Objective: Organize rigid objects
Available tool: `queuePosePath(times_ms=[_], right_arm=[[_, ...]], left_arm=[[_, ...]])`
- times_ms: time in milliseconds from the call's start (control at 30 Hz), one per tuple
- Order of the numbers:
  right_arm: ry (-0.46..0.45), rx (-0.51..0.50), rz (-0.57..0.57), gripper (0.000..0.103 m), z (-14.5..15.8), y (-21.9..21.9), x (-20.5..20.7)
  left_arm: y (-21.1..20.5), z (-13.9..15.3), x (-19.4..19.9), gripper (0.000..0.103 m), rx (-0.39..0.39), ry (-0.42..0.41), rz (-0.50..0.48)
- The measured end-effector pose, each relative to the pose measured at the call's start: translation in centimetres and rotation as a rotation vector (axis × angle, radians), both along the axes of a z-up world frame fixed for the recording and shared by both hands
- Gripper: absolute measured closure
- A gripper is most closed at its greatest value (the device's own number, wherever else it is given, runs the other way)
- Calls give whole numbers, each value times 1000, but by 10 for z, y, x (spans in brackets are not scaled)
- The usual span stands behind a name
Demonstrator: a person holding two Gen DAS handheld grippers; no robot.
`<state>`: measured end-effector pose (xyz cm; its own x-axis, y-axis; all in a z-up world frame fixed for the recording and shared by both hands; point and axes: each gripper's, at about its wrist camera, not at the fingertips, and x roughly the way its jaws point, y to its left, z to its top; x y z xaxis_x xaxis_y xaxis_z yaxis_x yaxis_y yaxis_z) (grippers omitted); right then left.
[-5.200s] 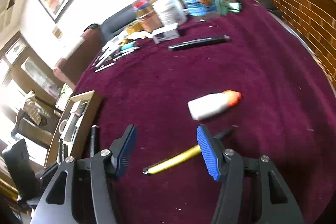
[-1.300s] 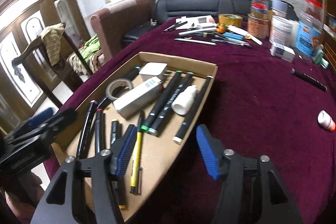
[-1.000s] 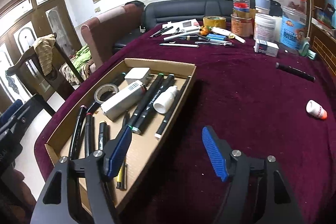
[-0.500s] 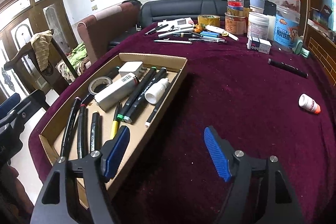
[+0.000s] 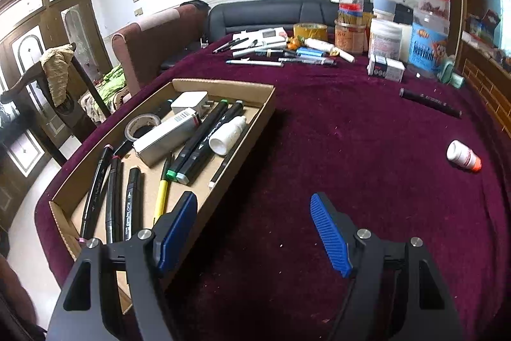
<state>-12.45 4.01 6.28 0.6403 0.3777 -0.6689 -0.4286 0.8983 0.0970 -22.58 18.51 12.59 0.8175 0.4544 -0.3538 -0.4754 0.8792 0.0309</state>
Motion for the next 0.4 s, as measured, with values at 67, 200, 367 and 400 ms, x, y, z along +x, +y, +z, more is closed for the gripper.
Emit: queuePosePath(times_ms=[67,200,367,400], right_arm=[[-17,-9,1,30,2,2,-2],[-40,-28,9,30,3,5,-8],[-55,-51,15,29,2,7,-10],[-55,-51,15,29,2,7,-10]], left_arm=[[2,-5,2,0,-56,33,-53],[7,-22,14,0,-132,120,-98],[20,-24,12,0,-144,117,2],[22,-25,12,0,-146,126,19]])
